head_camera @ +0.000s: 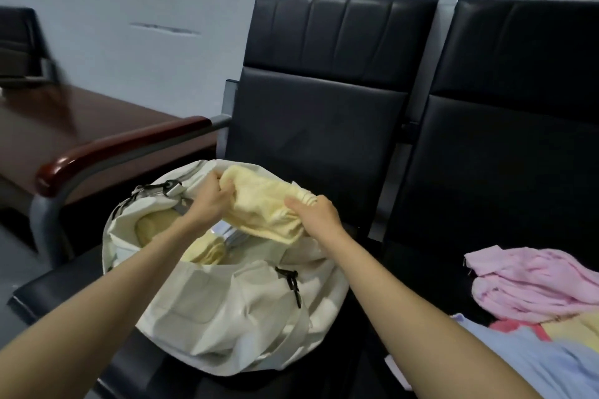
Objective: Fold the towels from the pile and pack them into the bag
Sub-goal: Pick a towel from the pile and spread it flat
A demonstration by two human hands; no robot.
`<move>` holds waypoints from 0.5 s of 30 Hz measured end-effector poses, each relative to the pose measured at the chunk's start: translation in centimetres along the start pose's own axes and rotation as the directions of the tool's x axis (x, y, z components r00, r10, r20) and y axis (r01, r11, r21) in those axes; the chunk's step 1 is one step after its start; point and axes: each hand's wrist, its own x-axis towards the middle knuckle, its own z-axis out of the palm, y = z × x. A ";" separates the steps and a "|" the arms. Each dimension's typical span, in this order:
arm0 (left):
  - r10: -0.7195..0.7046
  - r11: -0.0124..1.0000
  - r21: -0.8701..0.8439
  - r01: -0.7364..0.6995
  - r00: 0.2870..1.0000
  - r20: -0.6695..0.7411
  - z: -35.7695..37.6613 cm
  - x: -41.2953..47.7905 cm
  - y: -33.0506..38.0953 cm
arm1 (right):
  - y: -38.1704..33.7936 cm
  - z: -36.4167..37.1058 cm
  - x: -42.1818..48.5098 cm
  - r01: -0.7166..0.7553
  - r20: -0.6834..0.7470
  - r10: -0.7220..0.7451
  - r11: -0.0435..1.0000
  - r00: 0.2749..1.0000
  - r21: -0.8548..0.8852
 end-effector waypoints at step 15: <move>-0.283 0.915 0.313 0.255 0.958 0.047 3.7 -0.2 -5.7 | 4.6 3.9 3.9 -0.143 0.032 0.176 0.884 0.984 -0.444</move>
